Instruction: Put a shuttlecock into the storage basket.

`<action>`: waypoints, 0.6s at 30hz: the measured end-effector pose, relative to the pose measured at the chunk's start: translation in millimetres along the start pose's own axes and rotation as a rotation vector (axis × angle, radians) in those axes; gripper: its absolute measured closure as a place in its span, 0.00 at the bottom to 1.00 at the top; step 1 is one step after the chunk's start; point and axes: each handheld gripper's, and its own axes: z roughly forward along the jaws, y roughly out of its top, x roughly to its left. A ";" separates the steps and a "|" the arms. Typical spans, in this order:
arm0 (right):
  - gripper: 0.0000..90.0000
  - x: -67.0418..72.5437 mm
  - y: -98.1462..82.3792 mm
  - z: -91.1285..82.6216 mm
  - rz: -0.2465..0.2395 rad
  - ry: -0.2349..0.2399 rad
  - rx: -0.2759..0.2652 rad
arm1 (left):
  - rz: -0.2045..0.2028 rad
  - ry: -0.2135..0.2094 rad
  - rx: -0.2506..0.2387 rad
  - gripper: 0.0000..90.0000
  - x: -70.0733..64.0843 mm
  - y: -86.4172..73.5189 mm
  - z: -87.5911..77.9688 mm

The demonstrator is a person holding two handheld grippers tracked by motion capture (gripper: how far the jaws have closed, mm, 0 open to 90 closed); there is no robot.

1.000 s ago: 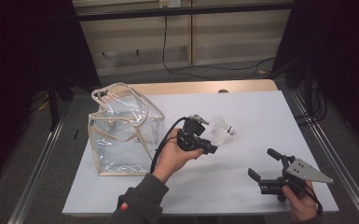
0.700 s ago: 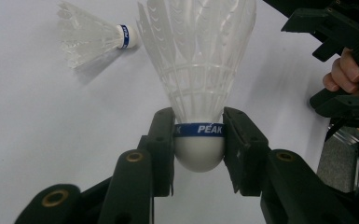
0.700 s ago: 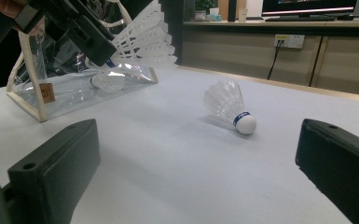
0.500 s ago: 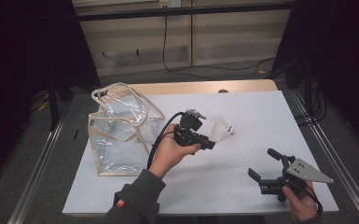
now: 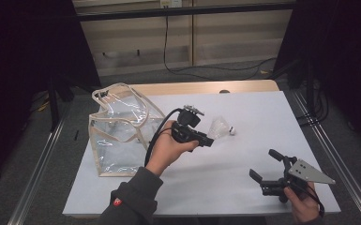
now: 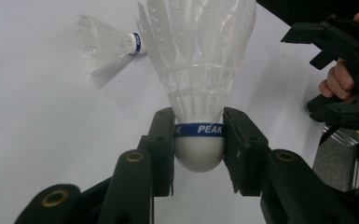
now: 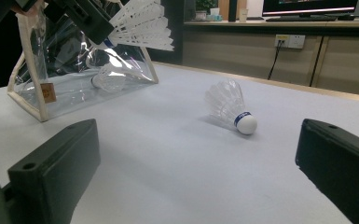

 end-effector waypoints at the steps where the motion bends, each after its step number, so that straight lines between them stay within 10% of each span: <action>1: 0.00 0.0 0.0 0.0 0.000 0.000 0.000 | -0.002 0.001 -0.002 0.73 -0.1 0.4 -0.6; 18: 0.00 0.5 0.4 -0.6 0.002 0.000 0.000 | -0.011 0.012 0.001 0.73 2.8 8.2 -13.7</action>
